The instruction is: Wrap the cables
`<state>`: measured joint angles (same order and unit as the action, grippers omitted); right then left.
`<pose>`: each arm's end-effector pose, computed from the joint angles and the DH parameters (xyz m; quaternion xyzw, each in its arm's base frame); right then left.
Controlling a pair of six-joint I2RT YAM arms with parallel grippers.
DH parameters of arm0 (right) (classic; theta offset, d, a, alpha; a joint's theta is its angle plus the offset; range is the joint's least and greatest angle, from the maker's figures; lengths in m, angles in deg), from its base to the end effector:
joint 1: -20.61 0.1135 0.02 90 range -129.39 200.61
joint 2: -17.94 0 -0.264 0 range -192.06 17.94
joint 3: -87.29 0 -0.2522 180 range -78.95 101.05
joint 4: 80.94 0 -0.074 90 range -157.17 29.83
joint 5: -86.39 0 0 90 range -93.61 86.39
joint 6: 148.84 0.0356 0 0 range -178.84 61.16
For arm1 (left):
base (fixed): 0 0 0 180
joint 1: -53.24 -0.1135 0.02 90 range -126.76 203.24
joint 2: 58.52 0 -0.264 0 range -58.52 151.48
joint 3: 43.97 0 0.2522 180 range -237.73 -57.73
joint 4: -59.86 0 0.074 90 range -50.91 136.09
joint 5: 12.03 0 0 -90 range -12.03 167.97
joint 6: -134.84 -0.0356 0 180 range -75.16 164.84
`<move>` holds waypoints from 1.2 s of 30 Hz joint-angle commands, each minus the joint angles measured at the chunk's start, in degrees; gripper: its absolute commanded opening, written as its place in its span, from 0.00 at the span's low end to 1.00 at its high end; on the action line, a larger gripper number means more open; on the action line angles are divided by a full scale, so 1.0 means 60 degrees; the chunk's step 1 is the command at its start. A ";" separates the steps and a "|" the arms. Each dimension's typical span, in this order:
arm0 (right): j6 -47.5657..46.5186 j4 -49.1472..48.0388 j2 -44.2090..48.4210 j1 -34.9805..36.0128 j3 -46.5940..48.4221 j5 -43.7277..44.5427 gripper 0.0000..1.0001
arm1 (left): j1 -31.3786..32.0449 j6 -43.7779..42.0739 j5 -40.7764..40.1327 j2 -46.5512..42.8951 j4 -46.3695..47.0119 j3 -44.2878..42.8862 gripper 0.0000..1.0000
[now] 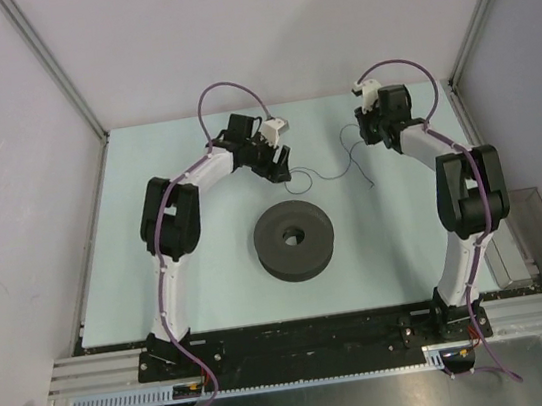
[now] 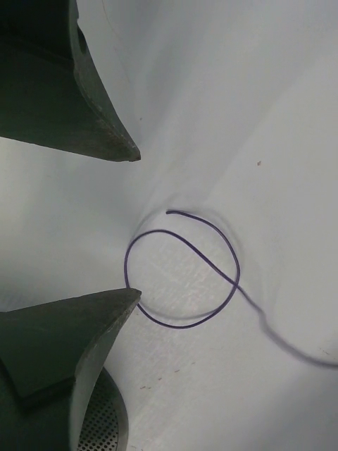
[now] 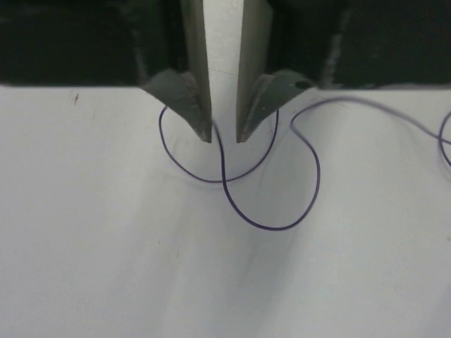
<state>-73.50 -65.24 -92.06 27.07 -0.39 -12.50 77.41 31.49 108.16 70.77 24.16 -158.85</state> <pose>0.4383 0.0552 0.2249 -0.1970 0.8561 0.0343 0.4765 0.4476 -0.2205 0.1747 0.3760 0.8308 -0.2748 0.3048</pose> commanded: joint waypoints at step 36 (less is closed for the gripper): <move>-0.0736 0.3839 -0.0219 -0.0180 -0.0498 -0.0591 0.52 | -0.0006 0.0586 0.0292 -0.0772 0.0339 0.0003 0.78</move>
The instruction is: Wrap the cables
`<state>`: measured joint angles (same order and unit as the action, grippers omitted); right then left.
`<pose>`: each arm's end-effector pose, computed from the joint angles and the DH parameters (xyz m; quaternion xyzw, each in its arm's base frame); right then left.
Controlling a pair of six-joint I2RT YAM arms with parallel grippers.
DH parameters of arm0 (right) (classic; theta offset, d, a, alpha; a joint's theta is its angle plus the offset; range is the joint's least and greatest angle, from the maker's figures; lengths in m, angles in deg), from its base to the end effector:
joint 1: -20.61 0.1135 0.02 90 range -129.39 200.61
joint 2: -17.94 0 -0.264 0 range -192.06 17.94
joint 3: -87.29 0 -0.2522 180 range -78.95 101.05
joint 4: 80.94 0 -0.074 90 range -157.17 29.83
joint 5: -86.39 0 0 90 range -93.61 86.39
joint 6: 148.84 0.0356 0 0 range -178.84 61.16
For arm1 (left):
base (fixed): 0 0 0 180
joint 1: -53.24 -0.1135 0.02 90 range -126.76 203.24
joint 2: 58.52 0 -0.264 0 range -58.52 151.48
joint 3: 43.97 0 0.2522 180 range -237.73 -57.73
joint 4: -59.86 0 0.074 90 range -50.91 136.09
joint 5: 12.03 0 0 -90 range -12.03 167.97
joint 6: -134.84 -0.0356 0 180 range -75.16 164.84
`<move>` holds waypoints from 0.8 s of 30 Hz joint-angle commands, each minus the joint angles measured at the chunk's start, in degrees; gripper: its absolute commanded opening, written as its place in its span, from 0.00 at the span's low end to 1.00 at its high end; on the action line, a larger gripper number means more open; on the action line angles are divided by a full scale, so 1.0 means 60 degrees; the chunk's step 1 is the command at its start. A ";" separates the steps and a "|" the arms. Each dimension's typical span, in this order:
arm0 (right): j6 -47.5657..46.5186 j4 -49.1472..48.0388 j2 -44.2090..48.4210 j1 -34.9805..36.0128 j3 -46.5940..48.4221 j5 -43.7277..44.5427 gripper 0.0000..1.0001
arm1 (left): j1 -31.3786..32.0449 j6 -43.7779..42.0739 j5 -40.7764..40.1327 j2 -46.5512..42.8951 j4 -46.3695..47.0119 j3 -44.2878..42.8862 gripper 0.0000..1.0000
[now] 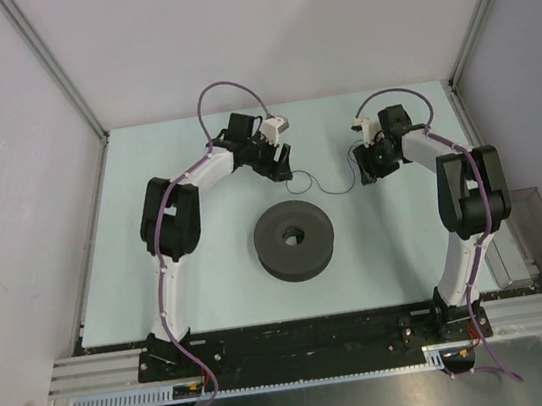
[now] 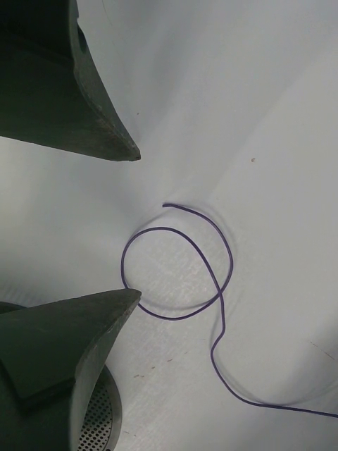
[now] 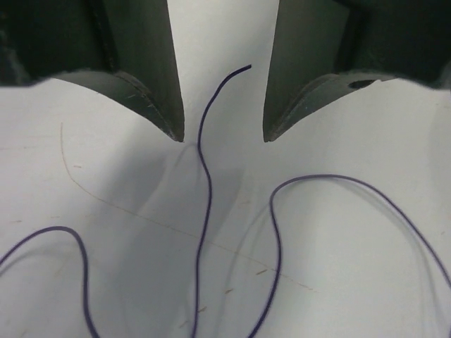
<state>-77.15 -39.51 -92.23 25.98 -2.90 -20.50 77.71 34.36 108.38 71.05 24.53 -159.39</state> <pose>0.3958 0.0476 0.1783 -0.2319 0.9316 0.1144 0.2556 0.4483 -0.2238 0.1758 0.3585 0.8362 -0.2849 0.3017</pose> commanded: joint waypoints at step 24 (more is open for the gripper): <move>-0.1086 0.0650 0.1651 -0.0613 -0.0337 -0.0881 0.00 | -0.0110 -0.1432 -0.0109 -0.3334 -0.0222 0.1542 0.80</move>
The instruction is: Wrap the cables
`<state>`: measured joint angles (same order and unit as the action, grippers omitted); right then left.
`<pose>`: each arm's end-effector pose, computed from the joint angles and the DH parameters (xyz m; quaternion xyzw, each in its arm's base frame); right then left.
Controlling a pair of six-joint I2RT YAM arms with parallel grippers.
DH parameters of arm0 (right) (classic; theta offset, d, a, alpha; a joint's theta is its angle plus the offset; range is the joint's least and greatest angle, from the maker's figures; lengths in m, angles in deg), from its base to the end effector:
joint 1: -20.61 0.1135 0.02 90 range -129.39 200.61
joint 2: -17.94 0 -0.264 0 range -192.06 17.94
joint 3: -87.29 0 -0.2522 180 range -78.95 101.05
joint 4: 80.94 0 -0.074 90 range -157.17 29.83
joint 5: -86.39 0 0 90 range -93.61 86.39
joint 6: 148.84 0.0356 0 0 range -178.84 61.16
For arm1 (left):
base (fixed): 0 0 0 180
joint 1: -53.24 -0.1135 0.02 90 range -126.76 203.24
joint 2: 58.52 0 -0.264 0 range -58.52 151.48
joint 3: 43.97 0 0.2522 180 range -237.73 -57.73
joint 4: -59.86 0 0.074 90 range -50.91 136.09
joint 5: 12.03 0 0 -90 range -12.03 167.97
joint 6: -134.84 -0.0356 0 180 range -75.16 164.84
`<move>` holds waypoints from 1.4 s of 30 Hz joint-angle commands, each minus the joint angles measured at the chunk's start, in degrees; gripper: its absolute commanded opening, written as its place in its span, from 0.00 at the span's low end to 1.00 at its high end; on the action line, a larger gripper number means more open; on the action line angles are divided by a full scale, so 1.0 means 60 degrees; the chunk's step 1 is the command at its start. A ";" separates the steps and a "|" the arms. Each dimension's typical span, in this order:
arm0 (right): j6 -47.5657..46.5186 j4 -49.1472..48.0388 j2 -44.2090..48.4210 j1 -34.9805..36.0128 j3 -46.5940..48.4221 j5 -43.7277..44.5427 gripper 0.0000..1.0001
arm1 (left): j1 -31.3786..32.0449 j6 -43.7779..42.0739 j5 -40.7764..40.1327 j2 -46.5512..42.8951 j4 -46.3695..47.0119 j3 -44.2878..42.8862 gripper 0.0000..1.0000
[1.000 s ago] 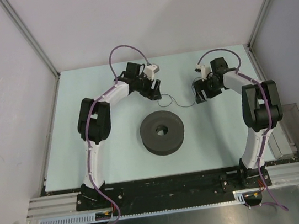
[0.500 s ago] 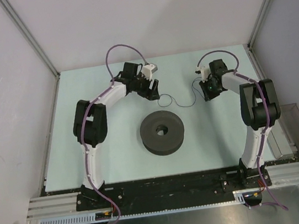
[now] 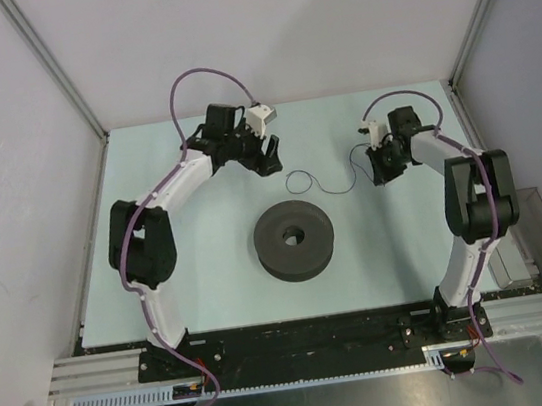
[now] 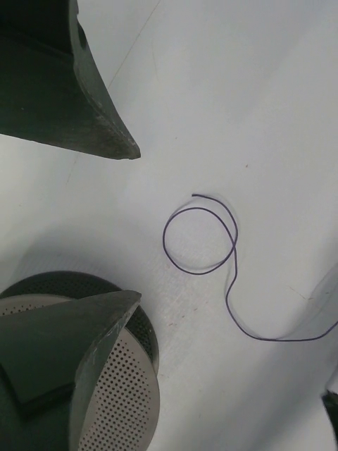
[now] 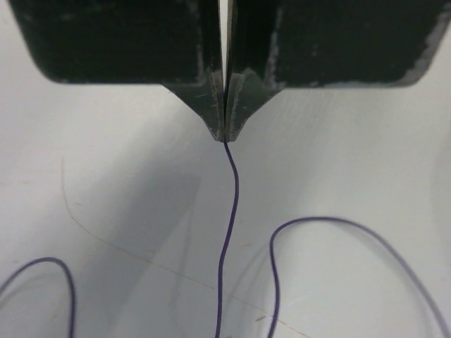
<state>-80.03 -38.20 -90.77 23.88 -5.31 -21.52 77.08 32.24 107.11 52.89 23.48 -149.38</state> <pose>0.3856 0.0330 0.1749 -0.2381 0.9333 0.1153 0.2427 0.3999 -0.1956 0.2621 0.3733 0.8093 -0.2673 0.3663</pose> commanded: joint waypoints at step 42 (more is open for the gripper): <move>-0.1791 0.0937 0.6355 -0.1842 0.0061 0.0613 0.00 | 0.0101 -0.3235 -0.2878 0.1920 -0.0443 -0.2467 0.00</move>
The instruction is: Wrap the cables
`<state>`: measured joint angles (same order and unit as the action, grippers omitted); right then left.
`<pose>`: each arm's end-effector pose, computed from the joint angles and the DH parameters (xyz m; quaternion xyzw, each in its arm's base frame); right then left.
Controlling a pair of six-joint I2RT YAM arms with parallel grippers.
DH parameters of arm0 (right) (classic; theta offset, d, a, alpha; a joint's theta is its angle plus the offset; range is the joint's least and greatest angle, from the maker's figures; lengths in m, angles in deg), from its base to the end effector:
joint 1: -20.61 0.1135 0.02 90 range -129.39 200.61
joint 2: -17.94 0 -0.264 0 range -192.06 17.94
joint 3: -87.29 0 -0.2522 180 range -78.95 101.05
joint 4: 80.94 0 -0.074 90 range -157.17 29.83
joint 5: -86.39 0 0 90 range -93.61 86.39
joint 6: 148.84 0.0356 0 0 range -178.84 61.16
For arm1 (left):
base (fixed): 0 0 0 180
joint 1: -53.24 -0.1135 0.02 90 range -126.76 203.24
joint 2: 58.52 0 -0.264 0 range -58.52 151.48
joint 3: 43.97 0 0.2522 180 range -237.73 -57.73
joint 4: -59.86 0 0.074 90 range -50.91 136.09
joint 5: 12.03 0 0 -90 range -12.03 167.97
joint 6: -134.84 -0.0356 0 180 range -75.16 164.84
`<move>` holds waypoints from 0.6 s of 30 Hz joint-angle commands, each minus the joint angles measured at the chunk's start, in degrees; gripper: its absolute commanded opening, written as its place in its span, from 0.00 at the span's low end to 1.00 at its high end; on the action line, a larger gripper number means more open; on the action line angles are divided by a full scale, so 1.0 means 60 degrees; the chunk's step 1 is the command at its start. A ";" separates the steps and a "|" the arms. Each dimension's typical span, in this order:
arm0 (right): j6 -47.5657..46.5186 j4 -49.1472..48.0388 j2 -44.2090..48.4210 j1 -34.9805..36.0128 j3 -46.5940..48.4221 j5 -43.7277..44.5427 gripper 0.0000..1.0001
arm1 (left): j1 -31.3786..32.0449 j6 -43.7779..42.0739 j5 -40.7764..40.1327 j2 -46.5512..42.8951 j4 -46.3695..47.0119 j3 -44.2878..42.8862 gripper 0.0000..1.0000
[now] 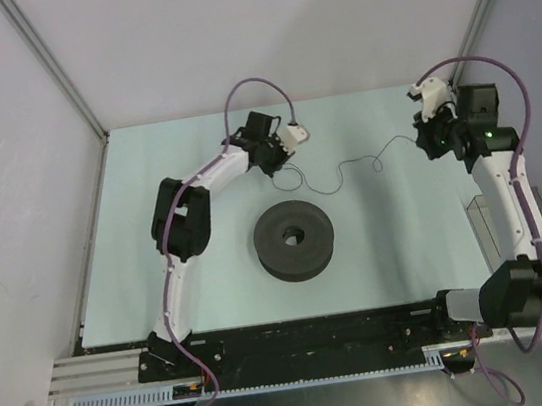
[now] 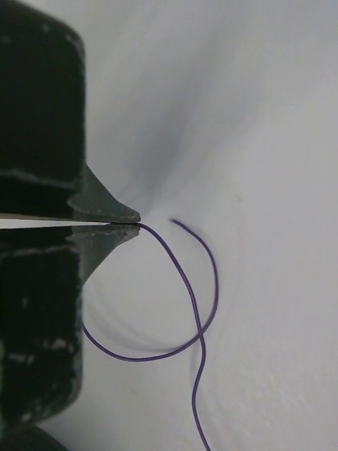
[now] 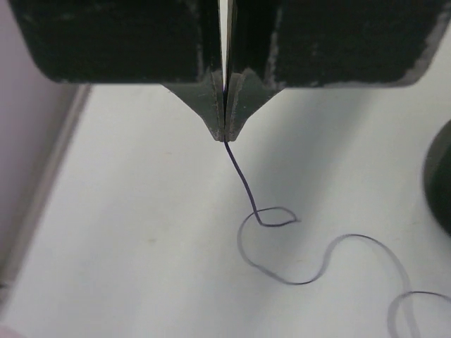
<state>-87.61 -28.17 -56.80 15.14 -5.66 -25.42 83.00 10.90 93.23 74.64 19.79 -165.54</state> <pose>0.2784 -0.0134 0.3525 -0.2577 0.8572 0.0431 0.4437 0.4423 -0.2637 0.1704 0.5311 0.7722 -0.1135 0.3298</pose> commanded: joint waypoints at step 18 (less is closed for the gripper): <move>-0.1988 -0.2453 0.2458 -0.2265 0.0132 0.3596 0.00 | -0.5286 0.0642 -0.0889 -0.5182 -0.0084 0.3608 0.00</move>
<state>-95.66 -39.36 -44.15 3.14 -5.68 -8.28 55.48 14.84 88.27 48.15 19.70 -146.72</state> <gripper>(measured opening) 0.009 0.005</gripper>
